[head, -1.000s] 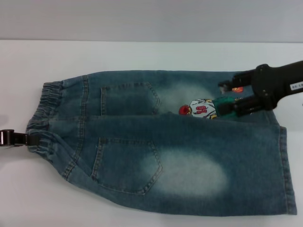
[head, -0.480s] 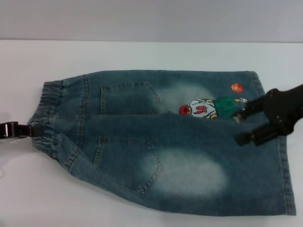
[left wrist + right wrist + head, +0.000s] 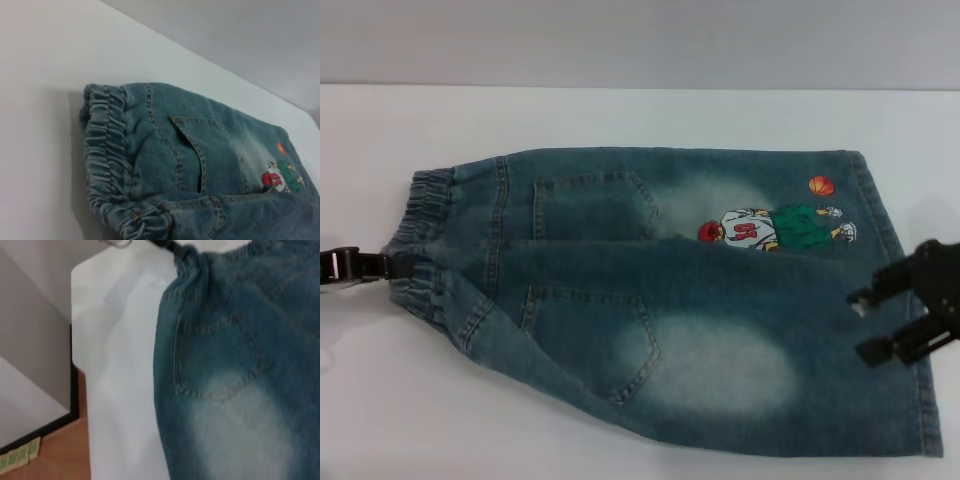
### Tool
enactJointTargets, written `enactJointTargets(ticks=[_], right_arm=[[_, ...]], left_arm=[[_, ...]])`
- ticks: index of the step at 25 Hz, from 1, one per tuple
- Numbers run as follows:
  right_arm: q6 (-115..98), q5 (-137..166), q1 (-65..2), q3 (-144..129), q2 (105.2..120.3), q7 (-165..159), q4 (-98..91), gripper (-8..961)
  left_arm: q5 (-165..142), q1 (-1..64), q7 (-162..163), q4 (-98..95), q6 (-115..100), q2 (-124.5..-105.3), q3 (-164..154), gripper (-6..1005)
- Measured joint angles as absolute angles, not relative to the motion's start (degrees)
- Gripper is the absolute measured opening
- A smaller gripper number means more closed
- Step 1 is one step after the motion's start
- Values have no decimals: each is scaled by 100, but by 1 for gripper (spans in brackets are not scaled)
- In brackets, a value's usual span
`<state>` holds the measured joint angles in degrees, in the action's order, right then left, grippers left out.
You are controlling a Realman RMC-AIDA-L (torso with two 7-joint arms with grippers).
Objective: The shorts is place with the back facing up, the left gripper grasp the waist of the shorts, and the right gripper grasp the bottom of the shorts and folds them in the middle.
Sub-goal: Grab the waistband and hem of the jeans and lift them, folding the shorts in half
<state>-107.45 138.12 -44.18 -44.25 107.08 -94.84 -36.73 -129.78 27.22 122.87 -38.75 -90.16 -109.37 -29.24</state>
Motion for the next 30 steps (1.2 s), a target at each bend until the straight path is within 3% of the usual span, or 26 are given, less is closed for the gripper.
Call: enactJointTargets(ticks=[15,30], right_arm=[[-11007,14361,-3981,-4466,10792,-9498,-3630,729],[-11081,14752,-3787,-4181,10768,-9491,-3660,729]], left_arm=[[-12944,2693,12281,-3872,-8892,-10990,-2959,46],[-12978,2725,12298,-3861,-8813,-11002,-2962,47]])
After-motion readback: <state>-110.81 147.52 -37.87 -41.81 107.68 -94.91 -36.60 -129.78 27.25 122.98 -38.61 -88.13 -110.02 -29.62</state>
